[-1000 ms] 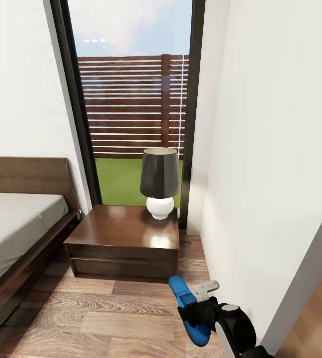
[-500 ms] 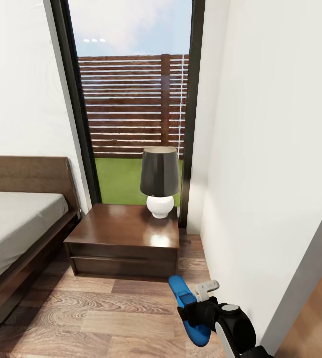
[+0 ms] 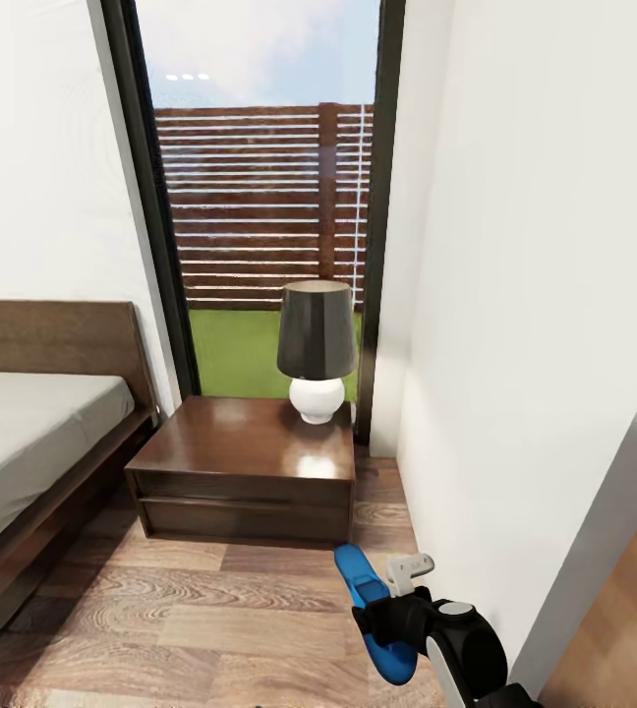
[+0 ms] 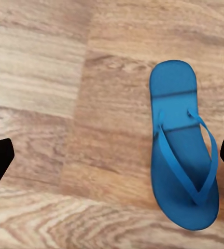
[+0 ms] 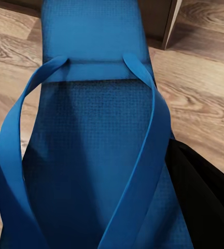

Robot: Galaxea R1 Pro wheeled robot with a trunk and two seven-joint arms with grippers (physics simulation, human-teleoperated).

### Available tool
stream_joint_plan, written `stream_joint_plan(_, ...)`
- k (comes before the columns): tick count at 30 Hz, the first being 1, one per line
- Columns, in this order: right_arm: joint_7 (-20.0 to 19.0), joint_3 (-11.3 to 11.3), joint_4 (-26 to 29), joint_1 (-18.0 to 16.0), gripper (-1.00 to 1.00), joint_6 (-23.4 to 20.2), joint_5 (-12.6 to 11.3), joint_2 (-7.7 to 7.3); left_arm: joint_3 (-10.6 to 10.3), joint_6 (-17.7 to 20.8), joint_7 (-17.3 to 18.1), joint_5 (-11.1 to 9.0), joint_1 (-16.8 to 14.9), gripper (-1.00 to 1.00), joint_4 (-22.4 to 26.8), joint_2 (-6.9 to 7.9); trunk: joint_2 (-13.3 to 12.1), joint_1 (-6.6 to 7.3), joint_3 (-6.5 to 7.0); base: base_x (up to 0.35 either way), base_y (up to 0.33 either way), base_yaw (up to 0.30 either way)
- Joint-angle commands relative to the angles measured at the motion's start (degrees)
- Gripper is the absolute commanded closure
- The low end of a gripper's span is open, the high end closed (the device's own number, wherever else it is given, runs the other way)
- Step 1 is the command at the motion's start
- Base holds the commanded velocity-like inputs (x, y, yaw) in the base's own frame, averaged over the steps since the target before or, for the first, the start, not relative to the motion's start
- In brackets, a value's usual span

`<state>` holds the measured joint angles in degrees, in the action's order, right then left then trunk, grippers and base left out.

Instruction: In the bedroom, move the book from the bed onto either nightstand, and place the two sandals side by side next to the bed.

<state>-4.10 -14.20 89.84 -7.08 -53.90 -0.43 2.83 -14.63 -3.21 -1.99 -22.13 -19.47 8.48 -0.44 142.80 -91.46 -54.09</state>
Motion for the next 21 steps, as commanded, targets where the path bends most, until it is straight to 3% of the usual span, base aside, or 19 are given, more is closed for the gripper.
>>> stream_joint_plan(1,-0.15,0.05,0.09,-0.03,1.00,-0.26,-0.01,0.01,-0.49,-0.22,-0.21,-0.46,-0.04,-1.00,-0.04,0.00,0.44,-0.21,-0.24,0.000,0.000,0.000)
stream_joint_plan(7,-0.19,0.11,0.53,-0.03,1.00,-0.24,-0.01,-0.02,-0.49,-0.22,-0.21,-0.46,-0.04,-1.00,-0.04,0.00,0.52,-0.37,-1.57,0.000,0.000,0.000)
stream_joint_plan(21,-0.13,0.05,0.41,-0.02,1.00,-0.33,0.10,0.06,-0.59,0.51,-0.52,-0.46,-0.51,-1.00,0.37,-0.02,0.52,-0.37,-1.57,0.000,0.000,0.000)
